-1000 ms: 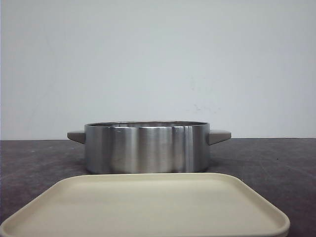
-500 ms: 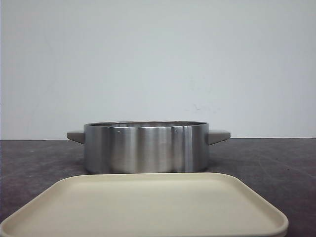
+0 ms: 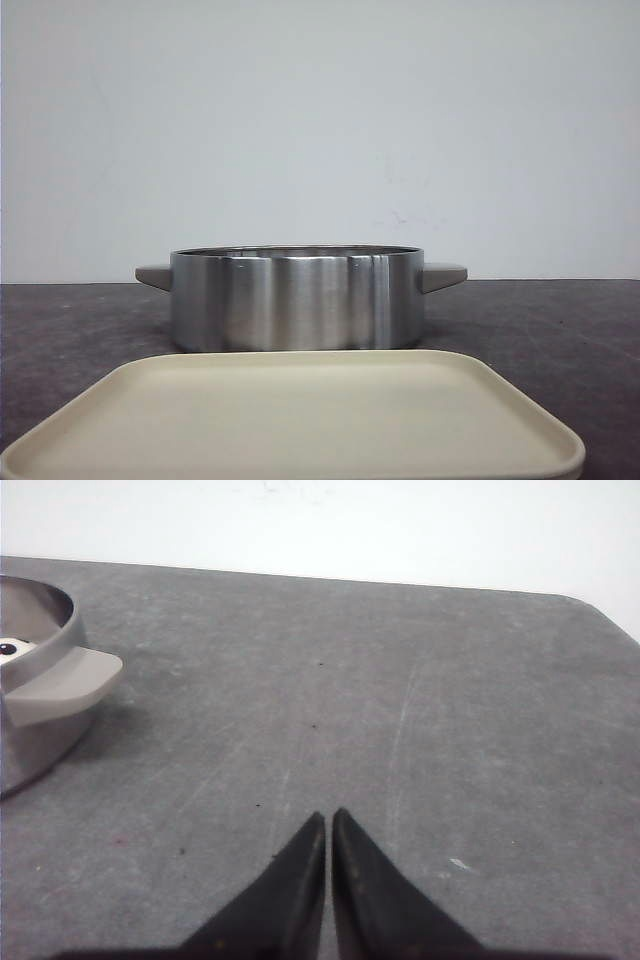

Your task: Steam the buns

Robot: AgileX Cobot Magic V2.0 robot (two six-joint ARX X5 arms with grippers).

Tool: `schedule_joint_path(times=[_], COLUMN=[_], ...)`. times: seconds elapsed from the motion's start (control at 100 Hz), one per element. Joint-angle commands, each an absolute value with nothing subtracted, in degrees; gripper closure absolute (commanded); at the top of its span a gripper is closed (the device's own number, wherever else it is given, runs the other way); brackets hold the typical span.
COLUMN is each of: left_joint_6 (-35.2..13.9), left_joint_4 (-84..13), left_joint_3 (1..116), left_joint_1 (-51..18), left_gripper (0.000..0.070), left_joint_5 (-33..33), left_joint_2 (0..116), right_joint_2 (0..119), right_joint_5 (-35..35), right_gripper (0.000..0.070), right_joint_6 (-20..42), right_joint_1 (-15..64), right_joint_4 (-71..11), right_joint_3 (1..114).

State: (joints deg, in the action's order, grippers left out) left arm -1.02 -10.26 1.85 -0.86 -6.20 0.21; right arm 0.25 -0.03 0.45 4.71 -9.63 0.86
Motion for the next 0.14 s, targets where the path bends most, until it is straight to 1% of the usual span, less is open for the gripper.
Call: schedule_joint_path(times=[0.0, 0.13], left_joint_6=[-1.3, -1.3], left_joint_4=[-10.6, -10.6], left_joint_3=[0.8, 0.8], left_joint_1=[-0.7, -0.7], left_gripper=[0.0677, 0.0677], left_joint_5=[-6.2, -6.2], left_joint_2=[0.2, 0.2], right_joint_2=[0.2, 0.2], right_joint_5=[0.0, 0.0], right_gripper=[0.0696, 0.0696], right_joint_6=[0.9, 0.9], right_joint_1=[4.7, 4.7], right_joint_4=[-9.0, -9.0], right_joint_3=[0.7, 0.7])
